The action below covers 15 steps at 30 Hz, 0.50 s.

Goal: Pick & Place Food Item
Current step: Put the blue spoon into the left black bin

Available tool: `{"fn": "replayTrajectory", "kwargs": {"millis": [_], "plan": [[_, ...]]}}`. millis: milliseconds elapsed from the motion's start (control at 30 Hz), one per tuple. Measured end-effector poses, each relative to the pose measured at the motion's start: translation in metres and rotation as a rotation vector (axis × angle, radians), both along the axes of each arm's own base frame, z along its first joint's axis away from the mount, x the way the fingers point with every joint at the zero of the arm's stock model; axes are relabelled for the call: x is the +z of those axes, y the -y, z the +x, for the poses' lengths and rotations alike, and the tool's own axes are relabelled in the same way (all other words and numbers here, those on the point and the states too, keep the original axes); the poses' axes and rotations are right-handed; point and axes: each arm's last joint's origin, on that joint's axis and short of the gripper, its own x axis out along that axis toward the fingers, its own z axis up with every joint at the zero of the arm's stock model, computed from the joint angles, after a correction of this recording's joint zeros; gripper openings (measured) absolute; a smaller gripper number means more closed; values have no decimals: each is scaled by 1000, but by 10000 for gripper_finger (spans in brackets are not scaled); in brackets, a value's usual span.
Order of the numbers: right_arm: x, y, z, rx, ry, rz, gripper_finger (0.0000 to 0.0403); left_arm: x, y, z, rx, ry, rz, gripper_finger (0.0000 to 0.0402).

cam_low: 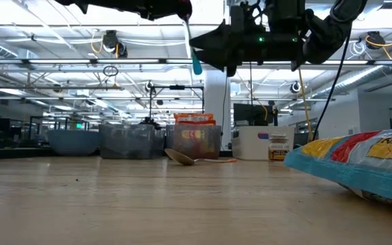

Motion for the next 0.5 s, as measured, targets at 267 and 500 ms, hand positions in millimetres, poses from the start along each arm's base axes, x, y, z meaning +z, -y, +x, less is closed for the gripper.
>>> {"fn": "replayTrajectory", "kwargs": {"millis": [267, 500], "plan": [[0, 0, 0, 0, -3, 1, 138, 0, 2, 0, -8, 5, 2, 9], [-1, 0, 0, 3, -11, -11, 31, 1, 4, 1, -12, 8, -1, 27]]}}
